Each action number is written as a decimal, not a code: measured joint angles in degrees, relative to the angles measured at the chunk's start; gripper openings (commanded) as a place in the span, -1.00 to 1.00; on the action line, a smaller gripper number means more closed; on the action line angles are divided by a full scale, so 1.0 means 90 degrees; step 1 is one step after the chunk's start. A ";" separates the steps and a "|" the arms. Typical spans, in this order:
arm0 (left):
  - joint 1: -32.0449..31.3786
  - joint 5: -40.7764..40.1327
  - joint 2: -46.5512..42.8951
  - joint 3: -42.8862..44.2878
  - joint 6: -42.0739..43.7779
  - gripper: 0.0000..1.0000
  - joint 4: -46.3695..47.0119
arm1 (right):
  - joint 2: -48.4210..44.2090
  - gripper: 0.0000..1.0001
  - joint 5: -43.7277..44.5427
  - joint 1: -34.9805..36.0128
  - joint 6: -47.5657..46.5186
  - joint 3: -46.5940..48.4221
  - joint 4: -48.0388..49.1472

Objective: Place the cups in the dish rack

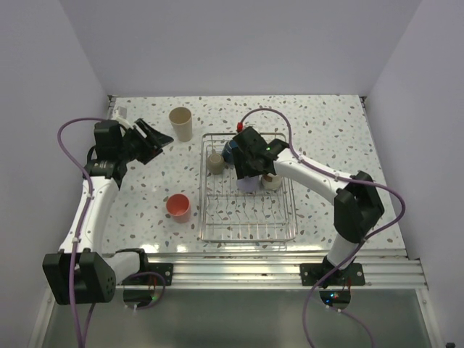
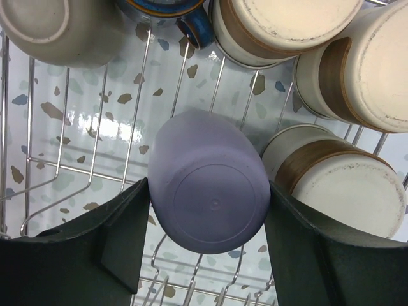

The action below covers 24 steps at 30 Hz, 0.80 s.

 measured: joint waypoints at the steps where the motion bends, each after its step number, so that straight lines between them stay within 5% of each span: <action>1: 0.0000 0.0000 0.0007 0.0000 0.0002 0.30 0.0000 | 0.0007 -1.00 0.0032 0.0000 0.0000 0.0000 0.0015; 12: 0.0000 0.0000 0.0036 0.0000 0.0073 0.29 -0.0002 | 0.0136 -1.00 0.0527 0.0000 0.0002 0.0049 -0.0027; 15: 0.0000 0.0000 0.0036 0.0000 0.0114 0.30 -0.0002 | 0.0158 -0.70 0.0537 0.0015 0.0002 0.0073 -0.0049; 19: 0.0000 0.0000 0.0036 0.0000 0.0117 0.30 -0.0002 | 0.0185 0.17 0.0597 0.0063 0.0000 0.0097 -0.0068; 24: 0.0000 0.0000 0.0036 0.0000 0.0119 0.29 -0.0005 | 0.0221 0.49 0.0680 0.0143 -0.0015 0.0138 -0.0107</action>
